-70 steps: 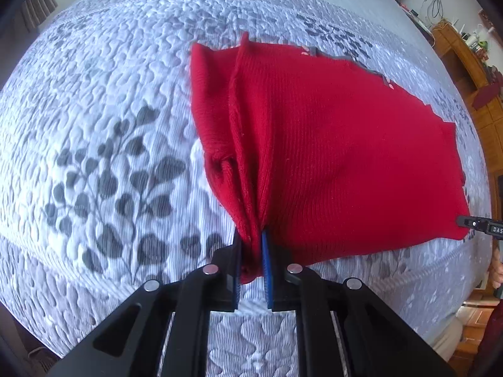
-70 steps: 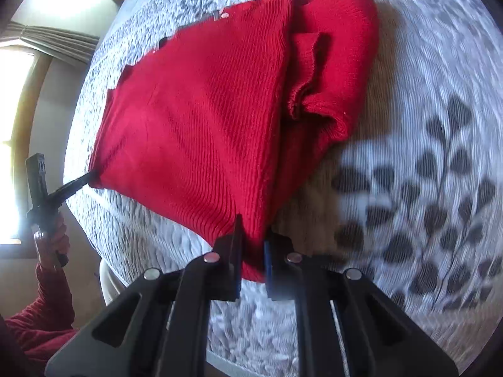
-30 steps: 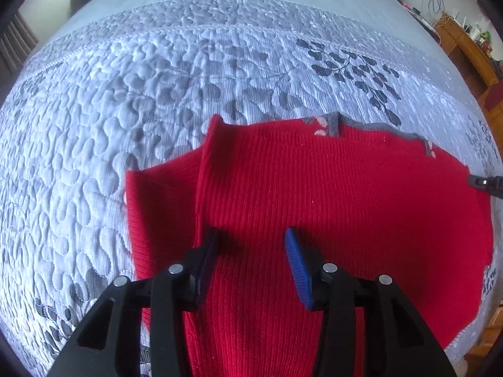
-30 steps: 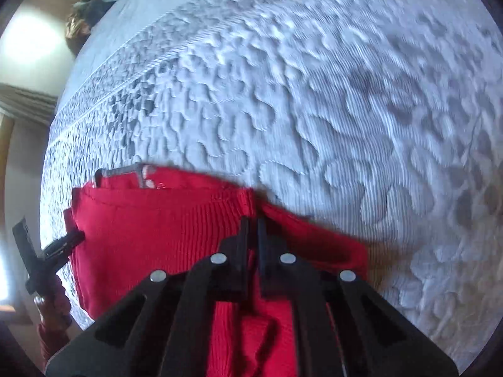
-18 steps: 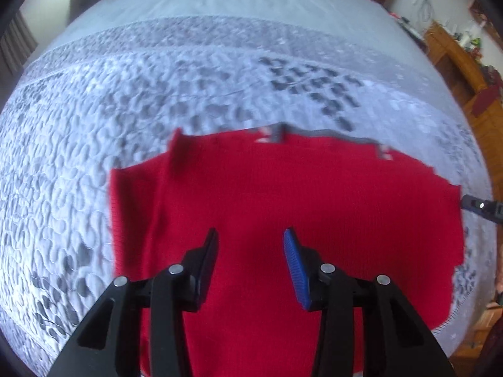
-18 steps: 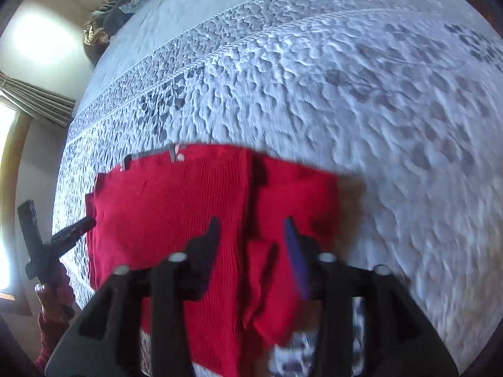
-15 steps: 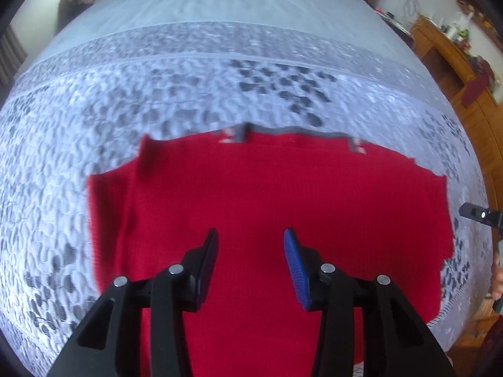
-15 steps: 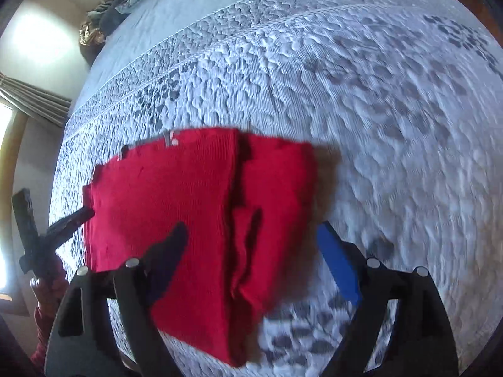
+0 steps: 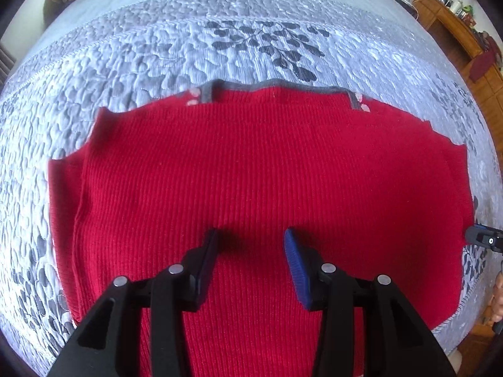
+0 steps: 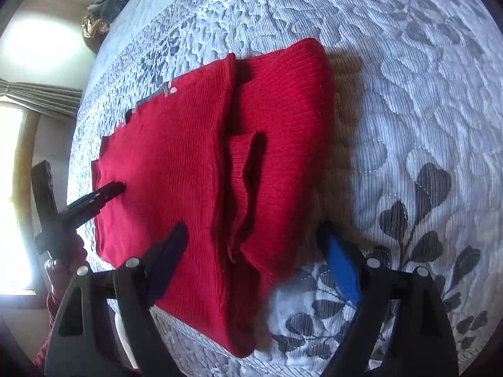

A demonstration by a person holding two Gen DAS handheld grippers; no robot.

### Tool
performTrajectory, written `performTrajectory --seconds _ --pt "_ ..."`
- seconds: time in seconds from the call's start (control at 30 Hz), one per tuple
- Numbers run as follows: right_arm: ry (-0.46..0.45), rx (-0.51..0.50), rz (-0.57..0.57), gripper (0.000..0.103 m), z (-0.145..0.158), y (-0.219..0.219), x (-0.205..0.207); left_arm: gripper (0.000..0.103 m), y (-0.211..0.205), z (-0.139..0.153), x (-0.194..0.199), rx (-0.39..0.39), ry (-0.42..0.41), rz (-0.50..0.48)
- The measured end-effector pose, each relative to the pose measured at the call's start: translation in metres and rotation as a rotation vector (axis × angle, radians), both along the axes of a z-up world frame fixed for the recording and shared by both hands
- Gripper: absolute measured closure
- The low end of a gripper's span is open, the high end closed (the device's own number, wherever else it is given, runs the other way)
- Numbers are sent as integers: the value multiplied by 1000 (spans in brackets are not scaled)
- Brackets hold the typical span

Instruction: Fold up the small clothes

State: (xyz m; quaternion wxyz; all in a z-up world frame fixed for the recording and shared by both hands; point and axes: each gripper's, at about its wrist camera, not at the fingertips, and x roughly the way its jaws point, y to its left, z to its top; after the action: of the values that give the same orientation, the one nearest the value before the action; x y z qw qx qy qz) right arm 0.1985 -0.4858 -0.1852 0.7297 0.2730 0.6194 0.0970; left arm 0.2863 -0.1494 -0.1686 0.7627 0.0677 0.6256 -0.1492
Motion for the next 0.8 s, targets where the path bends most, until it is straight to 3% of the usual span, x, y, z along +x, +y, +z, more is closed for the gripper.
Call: performTrajectory --seconds 0.07,0.17,0.43,0.47,0.5,0.53,0.63,0.77,0.8 --pt "-4 35 -3 34 -1 2 0 58 2 -4 1 -12 21 -3" --pt "5 68 -4 42 -5 3 0 58 3 -8 3 -24 34 -7" --pt "17 71 -11 43 -9 6 4 57 8 -11 6 -65 49 -16" --pt "15 56 -11 50 -8 7 5 57 8 -11 6 -65 50 -17" --pt "8 50 -2 66 -5 9 6 57 8 -11 5 -63 48 -19" --pt "1 68 6 72 -4 11 6 57 7 -10 4 -60 46 -23" --pt "-20 88 41 71 1 18 7 57 8 -10 4 -62 45 -30" --pt "34 100 27 67 -15 19 11 57 8 -11 7 -74 57 -37" --pt "36 114 13 70 -17 16 11 57 9 -11 7 -78 58 -39"
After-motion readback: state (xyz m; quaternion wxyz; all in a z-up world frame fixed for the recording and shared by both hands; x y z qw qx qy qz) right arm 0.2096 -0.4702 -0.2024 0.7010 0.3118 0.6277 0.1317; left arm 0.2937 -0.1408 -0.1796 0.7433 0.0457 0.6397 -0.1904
